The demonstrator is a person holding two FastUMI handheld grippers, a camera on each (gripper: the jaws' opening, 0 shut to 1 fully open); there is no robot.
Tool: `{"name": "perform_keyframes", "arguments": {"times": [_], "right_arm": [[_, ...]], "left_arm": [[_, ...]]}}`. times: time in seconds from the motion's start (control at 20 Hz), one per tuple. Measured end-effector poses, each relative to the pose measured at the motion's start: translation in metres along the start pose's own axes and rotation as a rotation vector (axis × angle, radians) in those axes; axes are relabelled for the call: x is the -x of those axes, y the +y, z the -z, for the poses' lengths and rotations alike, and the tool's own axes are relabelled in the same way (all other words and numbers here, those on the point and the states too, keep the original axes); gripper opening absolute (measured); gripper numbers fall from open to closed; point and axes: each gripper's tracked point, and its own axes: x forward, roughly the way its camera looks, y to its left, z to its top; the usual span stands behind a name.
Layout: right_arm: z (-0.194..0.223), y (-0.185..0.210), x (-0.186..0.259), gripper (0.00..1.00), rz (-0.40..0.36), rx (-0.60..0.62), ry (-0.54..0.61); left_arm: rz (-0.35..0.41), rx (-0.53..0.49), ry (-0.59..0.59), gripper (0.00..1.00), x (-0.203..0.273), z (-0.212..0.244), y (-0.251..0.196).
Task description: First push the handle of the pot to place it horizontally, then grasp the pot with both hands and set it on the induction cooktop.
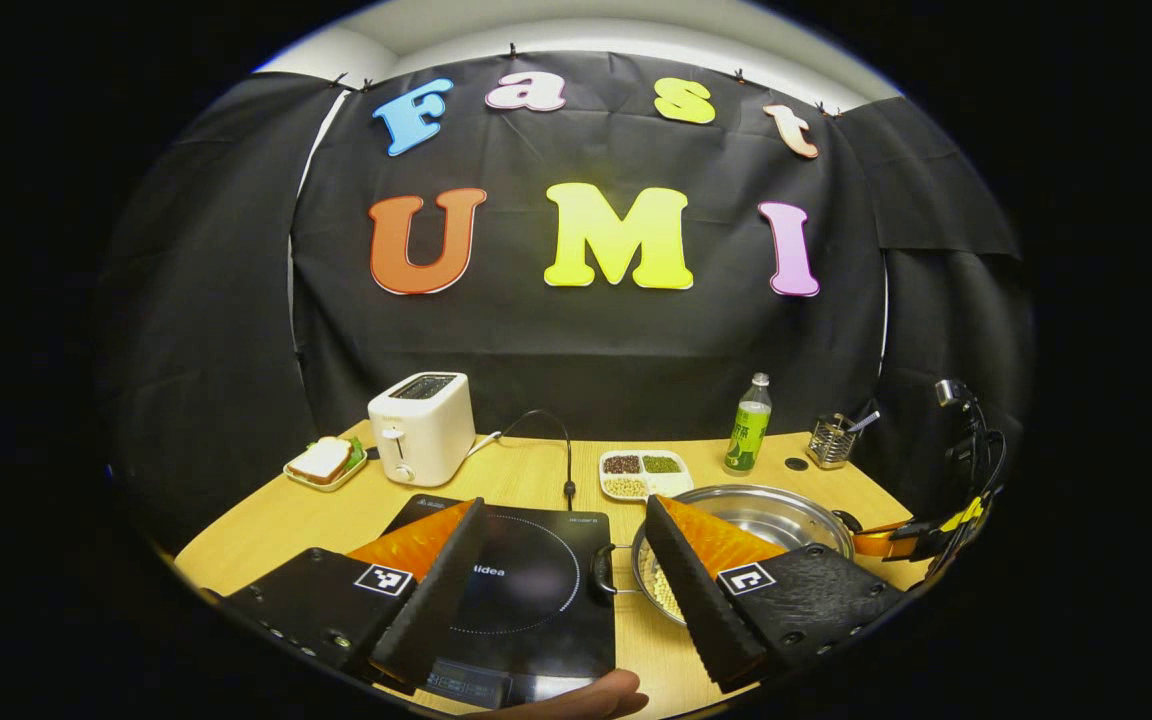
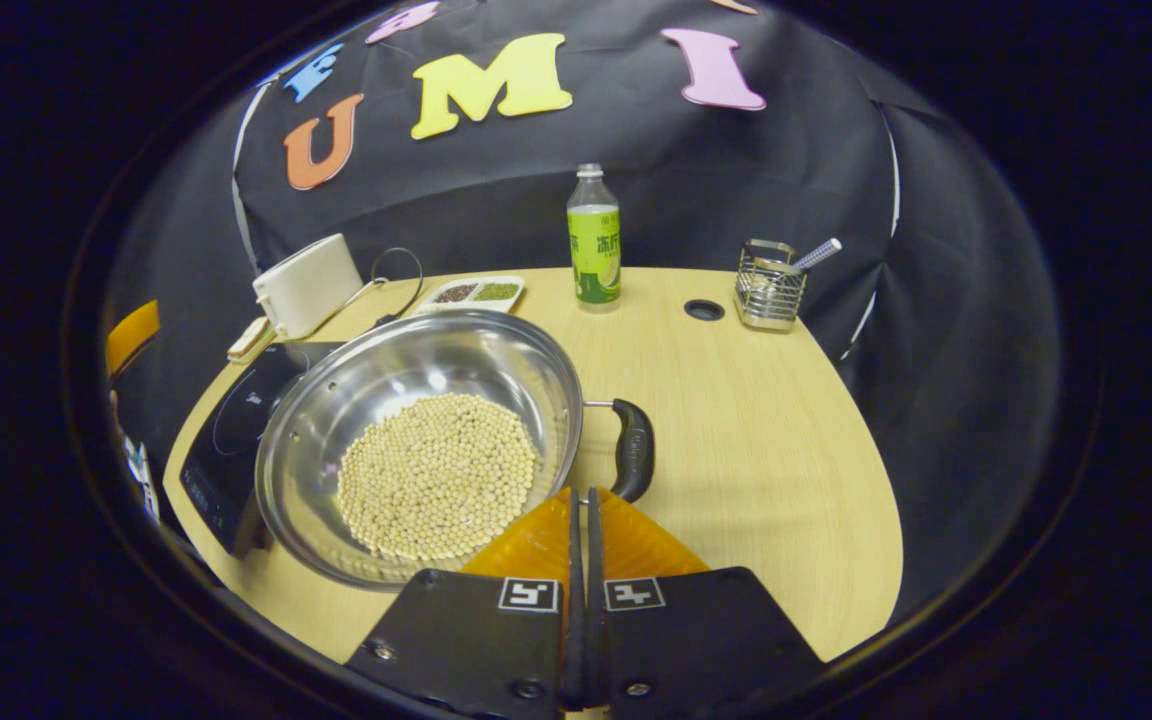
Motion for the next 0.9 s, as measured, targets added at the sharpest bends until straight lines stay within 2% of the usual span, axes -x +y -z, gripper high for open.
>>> {"name": "perform_keyframes", "arguments": {"times": [0.15, 0.25, 0.35, 0.4, 0.55, 0.7, 0.9], "right_arm": [[-0.008, -0.016, 0.008, 0.04, 0.066, 0.008, -0.045], [-0.012, -0.016, 0.015, 0.05, 0.056, -0.004, -0.068], [-0.016, -0.015, 0.020, 0.11, 0.026, -0.022, -0.089], [-0.020, -0.014, 0.023, 0.25, 0.015, -0.018, -0.110], [-0.031, -0.019, 0.025, 0.81, 0.031, -0.003, -0.166], [-0.035, -0.013, 0.025, 0.99, 0.017, -0.030, -0.175], [-0.039, -0.009, 0.013, 0.99, 0.017, -0.049, -0.168]], "left_arm": [[0.005, -0.009, 0.036, 0.95, -0.007, 0.012, -0.005], [0.018, -0.006, 0.062, 0.95, -0.012, 0.021, -0.011], [0.031, -0.003, 0.090, 0.95, -0.017, 0.030, -0.017], [0.037, -0.002, 0.101, 0.95, -0.020, 0.034, -0.019], [0.042, -0.003, 0.135, 0.95, -0.027, 0.046, -0.024], [0.051, -0.003, 0.187, 0.95, -0.035, 0.063, -0.032], [0.067, -0.011, 0.274, 0.95, -0.047, 0.089, -0.044]]}}
